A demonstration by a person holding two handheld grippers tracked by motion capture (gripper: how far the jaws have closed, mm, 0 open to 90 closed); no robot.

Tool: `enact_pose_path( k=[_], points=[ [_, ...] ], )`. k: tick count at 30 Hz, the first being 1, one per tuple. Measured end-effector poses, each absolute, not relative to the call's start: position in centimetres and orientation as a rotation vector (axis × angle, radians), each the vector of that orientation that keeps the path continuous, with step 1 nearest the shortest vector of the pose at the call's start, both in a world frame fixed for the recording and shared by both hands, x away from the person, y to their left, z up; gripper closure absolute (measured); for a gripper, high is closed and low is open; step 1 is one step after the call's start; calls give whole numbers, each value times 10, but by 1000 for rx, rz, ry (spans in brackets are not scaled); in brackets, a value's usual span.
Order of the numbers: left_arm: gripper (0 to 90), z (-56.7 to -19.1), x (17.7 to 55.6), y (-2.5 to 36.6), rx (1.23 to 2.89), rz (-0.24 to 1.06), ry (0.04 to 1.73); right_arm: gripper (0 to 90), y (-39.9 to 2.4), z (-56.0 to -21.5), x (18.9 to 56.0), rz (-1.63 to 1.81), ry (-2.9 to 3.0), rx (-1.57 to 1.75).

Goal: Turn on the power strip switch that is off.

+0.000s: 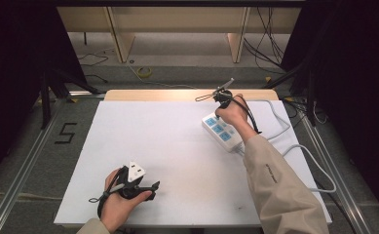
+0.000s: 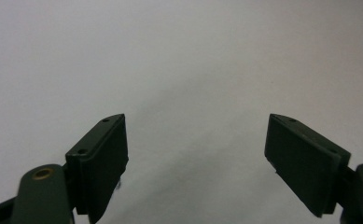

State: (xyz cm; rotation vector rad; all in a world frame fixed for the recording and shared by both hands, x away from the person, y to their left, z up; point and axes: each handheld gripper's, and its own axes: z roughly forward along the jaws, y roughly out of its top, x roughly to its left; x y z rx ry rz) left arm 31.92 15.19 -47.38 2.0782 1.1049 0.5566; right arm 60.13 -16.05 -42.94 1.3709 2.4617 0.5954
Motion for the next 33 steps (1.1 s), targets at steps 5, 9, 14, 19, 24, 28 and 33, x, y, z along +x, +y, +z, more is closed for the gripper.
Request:
enact_pose_path(
  k=[5,9,14,19,24,28,33],
  points=[
    [211,-474,319,152,2079,557,1106,900,-159,-432,602,590,2461,1374],
    [211,-474,319,152,2077,558,1105,900,-159,-433,602,587,2463,1375],
    [211,-474,319,152,2077,558,1105,900,-159,-433,603,584,2458,1372],
    [211,-474,319,152,2078,558,1104,900,-159,-434,603,578,2460,1368],
    [211,-474,319,152,2078,559,1105,900,-158,-435,603,561,2462,1361],
    [211,-474,319,152,2078,557,1104,900,-158,-435,603,564,2461,1366],
    [211,-474,319,152,2080,558,1103,900,-157,-436,602,555,2457,1363]
  ],
)
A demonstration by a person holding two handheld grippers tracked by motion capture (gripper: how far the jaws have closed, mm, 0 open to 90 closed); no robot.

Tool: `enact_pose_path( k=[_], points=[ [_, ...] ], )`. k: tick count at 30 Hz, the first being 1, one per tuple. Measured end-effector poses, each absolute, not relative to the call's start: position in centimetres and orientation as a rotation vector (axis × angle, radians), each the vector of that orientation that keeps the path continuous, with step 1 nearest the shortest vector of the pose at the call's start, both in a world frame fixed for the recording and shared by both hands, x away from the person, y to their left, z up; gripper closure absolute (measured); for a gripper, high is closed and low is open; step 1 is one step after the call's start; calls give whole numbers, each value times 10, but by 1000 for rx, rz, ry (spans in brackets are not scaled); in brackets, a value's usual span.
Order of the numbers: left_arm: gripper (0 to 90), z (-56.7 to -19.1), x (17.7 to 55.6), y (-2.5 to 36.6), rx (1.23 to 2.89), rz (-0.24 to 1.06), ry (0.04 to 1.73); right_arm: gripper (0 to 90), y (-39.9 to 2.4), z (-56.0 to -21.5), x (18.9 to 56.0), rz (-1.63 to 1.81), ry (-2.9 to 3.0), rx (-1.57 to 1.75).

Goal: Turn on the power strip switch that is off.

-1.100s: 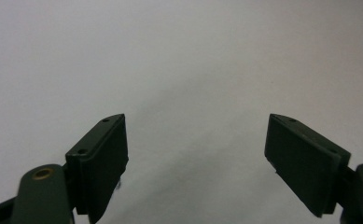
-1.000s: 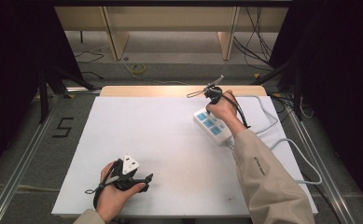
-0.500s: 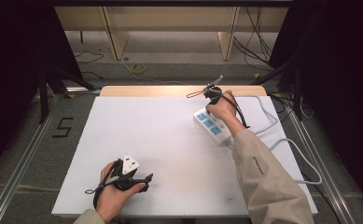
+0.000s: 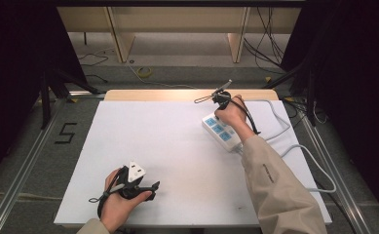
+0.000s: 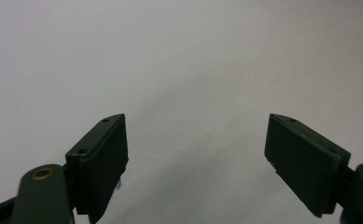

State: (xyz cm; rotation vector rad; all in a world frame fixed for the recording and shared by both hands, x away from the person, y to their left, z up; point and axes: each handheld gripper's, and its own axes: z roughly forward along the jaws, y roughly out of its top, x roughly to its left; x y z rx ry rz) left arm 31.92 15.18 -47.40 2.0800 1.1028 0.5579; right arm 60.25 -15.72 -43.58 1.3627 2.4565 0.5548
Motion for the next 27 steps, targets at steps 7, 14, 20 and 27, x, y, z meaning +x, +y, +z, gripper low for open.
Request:
enact_pose_path(
  k=[7,14,20,27],
  points=[
    [212,-474,319,152,2082,559,1101,900,-156,-437,602,553,2448,1366],
    [212,-474,319,151,2088,558,1097,900,-157,-437,601,561,2439,1380],
    [212,-474,319,151,2088,559,1097,900,-156,-438,601,558,2442,1382],
    [212,-474,319,152,2078,561,1102,900,-157,-438,601,560,2445,1366]
  ],
)
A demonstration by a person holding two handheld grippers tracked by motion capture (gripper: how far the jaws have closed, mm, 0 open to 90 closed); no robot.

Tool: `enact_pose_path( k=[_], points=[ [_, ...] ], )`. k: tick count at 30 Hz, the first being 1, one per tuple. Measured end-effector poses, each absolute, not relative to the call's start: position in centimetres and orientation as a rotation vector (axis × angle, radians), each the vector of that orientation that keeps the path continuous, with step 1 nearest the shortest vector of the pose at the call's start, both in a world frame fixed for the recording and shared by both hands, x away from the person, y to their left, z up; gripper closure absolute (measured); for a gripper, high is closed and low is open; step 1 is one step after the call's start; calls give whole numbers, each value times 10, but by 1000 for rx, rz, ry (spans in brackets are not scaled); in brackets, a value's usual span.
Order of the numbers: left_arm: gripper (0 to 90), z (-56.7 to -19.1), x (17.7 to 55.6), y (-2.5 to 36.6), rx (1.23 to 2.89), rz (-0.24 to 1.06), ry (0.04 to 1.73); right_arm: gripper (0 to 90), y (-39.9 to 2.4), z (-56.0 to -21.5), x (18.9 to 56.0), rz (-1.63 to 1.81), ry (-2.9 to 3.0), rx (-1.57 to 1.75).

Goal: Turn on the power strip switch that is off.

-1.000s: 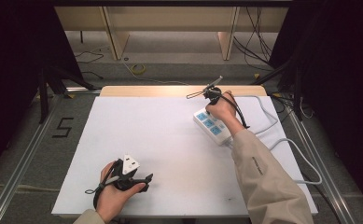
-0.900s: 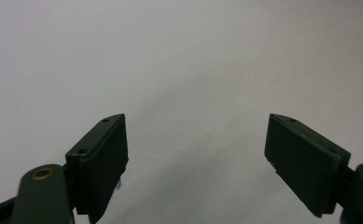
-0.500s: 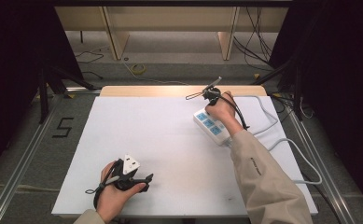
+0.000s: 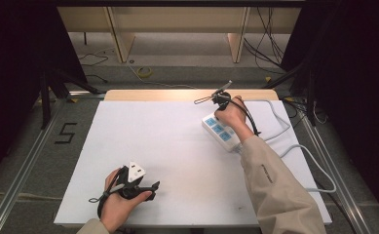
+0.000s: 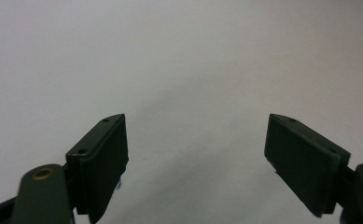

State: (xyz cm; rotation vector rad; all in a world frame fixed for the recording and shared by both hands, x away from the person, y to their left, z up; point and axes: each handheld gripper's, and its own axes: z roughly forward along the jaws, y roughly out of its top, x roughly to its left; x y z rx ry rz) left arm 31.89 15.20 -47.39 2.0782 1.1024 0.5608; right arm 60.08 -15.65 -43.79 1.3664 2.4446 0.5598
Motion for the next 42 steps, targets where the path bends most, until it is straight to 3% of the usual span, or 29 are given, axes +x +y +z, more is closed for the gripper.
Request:
enact_pose_path(
  k=[25,42],
  points=[
    [214,-475,318,150,2089,556,1103,854,-171,-417,569,653,2502,1348],
    [214,-476,318,152,2086,549,1116,741,-190,-416,515,769,2554,1334]
  ],
)
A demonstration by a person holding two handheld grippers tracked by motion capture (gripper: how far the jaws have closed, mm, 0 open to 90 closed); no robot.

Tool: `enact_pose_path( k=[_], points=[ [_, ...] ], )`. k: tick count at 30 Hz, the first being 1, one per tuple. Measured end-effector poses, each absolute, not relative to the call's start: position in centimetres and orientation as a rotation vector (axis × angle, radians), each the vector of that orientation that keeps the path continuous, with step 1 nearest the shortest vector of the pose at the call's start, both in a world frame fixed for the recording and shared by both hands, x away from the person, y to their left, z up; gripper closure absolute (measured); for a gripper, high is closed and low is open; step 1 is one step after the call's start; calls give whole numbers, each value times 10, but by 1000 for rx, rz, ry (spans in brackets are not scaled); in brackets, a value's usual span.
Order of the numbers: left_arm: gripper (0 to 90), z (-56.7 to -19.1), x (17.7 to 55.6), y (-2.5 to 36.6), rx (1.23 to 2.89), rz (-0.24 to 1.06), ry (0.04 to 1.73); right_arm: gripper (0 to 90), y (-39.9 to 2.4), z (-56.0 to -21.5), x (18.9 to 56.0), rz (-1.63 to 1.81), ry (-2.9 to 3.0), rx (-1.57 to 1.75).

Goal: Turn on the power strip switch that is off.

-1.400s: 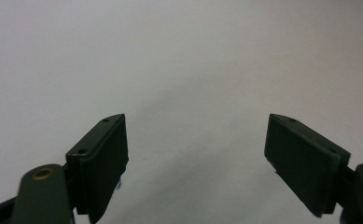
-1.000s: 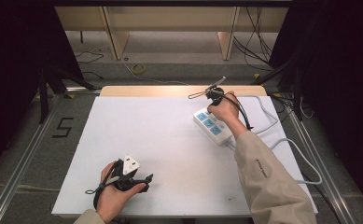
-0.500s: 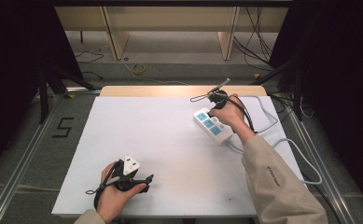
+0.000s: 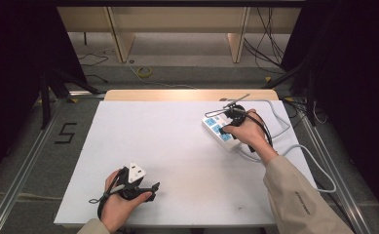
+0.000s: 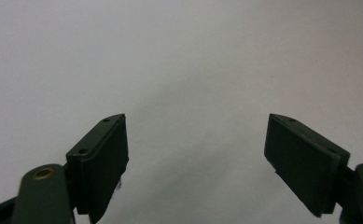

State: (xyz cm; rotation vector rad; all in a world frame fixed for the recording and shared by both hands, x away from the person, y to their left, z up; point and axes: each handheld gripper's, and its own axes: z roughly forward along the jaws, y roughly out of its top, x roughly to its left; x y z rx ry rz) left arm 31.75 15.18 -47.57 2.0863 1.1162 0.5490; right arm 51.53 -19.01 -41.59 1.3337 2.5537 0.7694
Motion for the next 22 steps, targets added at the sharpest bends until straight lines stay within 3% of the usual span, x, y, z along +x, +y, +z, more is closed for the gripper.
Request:
enact_pose_path(
  k=[15,22],
  points=[
    [212,-477,318,153,2084,555,1123,624,-225,-431,414,969,2561,1185],
    [208,-478,319,154,2087,556,1131,563,-232,-442,385,1039,2532,1138]
  ],
)
